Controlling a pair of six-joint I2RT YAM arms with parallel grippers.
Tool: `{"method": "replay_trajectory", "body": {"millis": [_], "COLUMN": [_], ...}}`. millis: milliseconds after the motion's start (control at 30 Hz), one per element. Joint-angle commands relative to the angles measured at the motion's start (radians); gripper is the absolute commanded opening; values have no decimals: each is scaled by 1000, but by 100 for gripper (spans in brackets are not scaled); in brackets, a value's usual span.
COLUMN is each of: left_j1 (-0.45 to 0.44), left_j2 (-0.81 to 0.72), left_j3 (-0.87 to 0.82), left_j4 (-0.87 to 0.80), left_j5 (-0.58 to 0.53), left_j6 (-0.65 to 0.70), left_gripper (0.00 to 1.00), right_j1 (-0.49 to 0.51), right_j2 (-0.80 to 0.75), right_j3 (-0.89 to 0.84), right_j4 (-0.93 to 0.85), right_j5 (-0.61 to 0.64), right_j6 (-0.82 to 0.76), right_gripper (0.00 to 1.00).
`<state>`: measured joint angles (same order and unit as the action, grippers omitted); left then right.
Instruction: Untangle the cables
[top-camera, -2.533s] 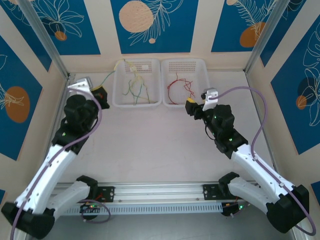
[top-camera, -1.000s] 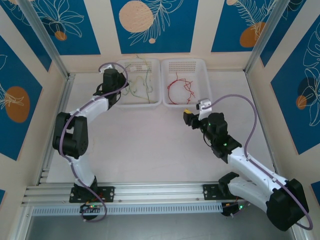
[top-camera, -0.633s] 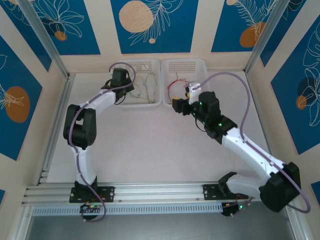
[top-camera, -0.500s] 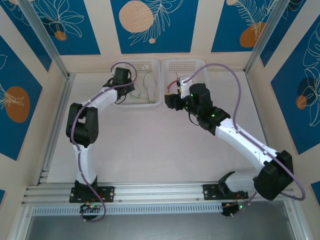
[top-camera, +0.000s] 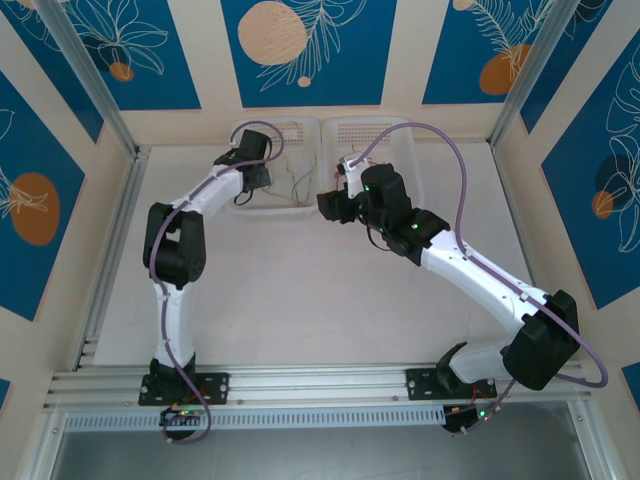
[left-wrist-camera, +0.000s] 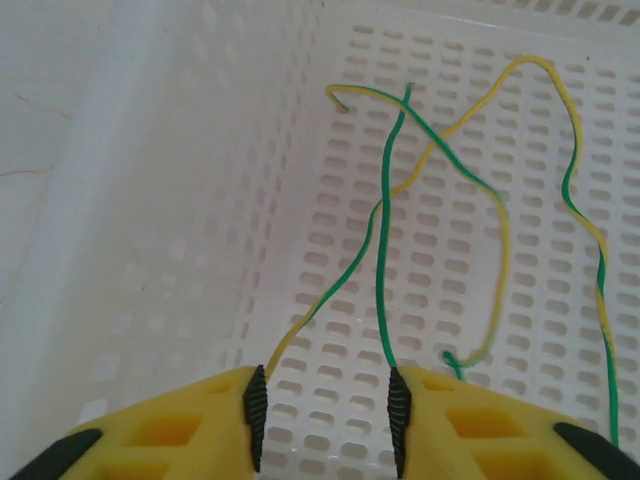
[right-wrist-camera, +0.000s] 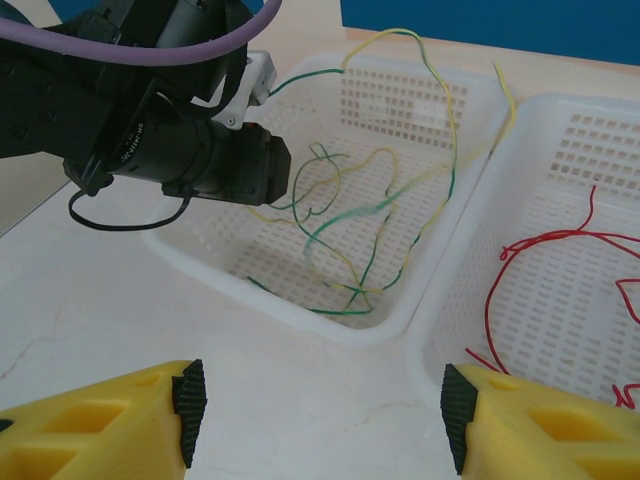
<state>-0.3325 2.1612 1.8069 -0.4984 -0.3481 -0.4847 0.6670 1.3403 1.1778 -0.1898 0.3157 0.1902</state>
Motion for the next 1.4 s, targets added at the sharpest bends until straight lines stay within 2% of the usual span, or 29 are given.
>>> {"method": "replay_trajectory", "body": {"millis": [0, 167, 467, 600, 667, 733, 767, 800, 867, 1133, 1233, 1367], "left_j1": [-23, -37, -52, -55, -67, -88, -105, -127, -152, -121, -99, -70], "left_j2": [-67, -146, -320, -375, -390, -391, -384, -373, -344, -178, -114, -70], "left_j3": [42, 31, -37, -64, -59, -42, -35, -30, -22, 120, 175, 184], "left_j4": [-35, -47, -44, -19, -18, -15, -16, -13, -12, -91, -144, -133], "left_j5": [-31, -49, -2, 33, 61, 114, 135, 112, 13, -4, -67, -106], "left_j6": [51, 64, 79, 108, 147, 203, 245, 283, 319, 341, 318, 322], "left_gripper": [40, 41, 42, 49, 58, 73, 76, 81, 100, 100, 100, 100], "right_j1": [13, 17, 15, 14, 14, 14, 14, 14, 13, 14, 10, 5], "right_j2": [-25, -44, -86, -89, -89, -93, -96, -98, -102, -133, -155, -174], "right_j3": [32, 26, 2, 3, 3, 0, -4, -7, -10, -32, -48, -62], "right_j4": [-16, -28, -26, -26, -29, -26, -22, -19, -14, -27, -26, -31], "right_j5": [32, 59, 94, 99, 100, 100, 101, 101, 99, 109, 120, 122], "right_j6": [-4, -16, -18, -23, -23, -22, -22, -20, -17, -12, -13, -14], "right_gripper": [66, 66, 66, 66, 66, 66, 66, 66, 66, 66, 66, 67]}}
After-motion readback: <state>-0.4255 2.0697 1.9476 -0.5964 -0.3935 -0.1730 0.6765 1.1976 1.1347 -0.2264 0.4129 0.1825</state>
